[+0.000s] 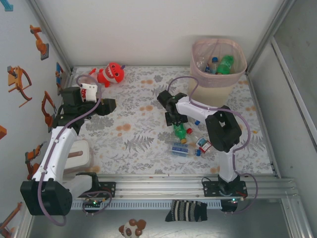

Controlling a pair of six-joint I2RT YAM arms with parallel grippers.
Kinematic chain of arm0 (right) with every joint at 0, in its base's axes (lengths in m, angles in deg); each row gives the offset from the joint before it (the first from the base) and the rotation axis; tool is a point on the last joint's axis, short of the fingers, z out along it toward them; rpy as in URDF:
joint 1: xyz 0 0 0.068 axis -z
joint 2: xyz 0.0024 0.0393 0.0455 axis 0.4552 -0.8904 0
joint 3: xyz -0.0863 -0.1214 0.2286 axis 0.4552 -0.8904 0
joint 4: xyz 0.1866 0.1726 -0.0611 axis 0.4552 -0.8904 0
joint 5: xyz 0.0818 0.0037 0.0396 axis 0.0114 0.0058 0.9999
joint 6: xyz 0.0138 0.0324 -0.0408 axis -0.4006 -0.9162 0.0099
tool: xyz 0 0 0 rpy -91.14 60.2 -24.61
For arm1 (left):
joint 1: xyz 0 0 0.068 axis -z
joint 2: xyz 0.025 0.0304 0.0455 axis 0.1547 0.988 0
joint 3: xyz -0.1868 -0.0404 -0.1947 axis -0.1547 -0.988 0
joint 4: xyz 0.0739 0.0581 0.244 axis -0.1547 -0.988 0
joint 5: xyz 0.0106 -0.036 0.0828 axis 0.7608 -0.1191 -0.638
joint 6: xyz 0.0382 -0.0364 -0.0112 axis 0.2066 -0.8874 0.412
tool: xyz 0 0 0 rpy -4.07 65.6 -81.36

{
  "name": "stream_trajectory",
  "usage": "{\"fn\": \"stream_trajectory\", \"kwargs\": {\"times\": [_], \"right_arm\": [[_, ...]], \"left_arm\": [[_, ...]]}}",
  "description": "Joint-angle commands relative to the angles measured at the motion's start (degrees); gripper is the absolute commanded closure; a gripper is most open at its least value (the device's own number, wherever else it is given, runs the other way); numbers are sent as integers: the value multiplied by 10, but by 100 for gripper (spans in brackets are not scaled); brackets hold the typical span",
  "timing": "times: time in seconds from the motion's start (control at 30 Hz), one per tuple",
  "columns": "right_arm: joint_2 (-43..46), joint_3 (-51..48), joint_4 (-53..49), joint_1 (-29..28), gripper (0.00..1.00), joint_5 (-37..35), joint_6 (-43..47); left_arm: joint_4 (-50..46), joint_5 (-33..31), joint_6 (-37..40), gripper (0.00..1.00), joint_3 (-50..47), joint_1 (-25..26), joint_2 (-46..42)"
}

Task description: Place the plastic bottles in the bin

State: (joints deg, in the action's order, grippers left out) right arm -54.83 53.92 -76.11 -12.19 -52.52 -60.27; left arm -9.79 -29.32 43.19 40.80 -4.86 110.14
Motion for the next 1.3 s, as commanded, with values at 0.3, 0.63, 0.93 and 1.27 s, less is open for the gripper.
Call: {"fn": "stream_trajectory", "kwargs": {"times": [0.3, 0.63, 0.93, 1.27], "right_arm": [[86, 81, -5, -5, 41, -18, 7], [156, 161, 50, 12, 42, 38, 19], [211, 217, 179, 81, 45, 89, 0], [228, 189, 387, 225, 49, 44, -133]], "left_arm": [[9, 11, -1, 31, 2, -3, -5], [9, 12, -2, 31, 1, -3, -8], [9, 12, -3, 31, 1, -3, -12], [9, 9, 0, 31, 0, -4, -15]]}}
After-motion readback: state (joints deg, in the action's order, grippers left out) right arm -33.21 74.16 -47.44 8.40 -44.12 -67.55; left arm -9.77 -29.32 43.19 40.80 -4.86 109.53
